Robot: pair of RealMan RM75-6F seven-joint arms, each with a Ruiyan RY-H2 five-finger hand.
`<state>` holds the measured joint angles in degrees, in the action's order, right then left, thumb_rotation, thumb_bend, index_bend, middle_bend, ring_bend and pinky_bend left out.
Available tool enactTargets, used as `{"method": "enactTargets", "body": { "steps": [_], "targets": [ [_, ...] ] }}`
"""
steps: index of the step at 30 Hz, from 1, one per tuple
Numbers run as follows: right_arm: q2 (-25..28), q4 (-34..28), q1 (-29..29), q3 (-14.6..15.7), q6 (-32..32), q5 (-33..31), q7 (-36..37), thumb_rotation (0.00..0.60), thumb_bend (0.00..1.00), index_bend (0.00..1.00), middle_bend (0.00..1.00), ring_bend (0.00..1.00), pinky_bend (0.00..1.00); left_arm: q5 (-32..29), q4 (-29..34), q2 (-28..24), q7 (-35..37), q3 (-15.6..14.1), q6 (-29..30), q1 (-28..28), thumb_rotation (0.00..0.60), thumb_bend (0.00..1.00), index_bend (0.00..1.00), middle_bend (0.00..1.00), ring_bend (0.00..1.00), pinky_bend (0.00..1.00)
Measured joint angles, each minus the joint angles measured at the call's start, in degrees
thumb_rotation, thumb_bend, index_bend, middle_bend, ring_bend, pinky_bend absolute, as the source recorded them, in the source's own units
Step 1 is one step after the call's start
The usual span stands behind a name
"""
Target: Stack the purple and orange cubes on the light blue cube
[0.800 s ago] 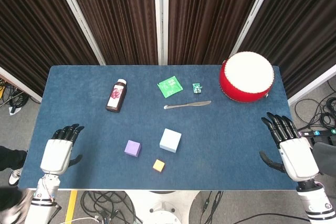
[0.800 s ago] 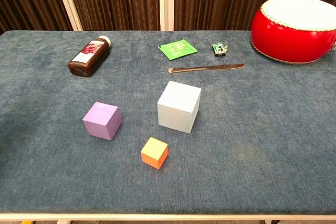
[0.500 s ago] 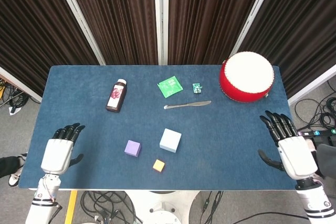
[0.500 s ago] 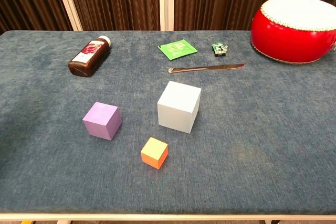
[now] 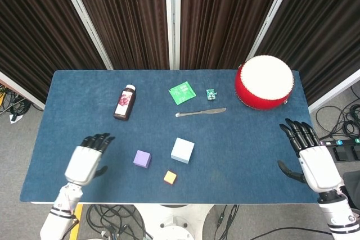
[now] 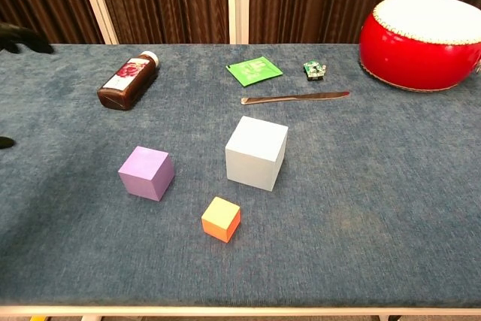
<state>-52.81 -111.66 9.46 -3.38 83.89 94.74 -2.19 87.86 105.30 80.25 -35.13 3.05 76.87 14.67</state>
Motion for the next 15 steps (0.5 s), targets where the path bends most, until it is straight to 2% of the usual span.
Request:
{"method": "enactTargets", "body": {
  "steps": [6, 15],
  "targets": [
    [0.80, -0.30, -0.28, -0.59, 1.16, -0.28, 1.71, 0.600, 0.20, 0.00, 0.00, 0.00, 0.00, -3.80, 3.22, 2.22, -9.00, 1.55, -8.76, 5.87, 0.600, 0.14, 0.26, 0.29, 0.24, 0.29],
    [1.77, 0.04, -0.36, -1.74, 1.92, -1.97, 5.06, 0.600, 0.20, 0.00, 0.00, 0.00, 0.00, -17.51, 3.05, 9.54, -20.44, 7.22, -19.21, 17.62, 0.600, 0.14, 0.26, 0.30, 0.23, 0.29]
  ]
}}
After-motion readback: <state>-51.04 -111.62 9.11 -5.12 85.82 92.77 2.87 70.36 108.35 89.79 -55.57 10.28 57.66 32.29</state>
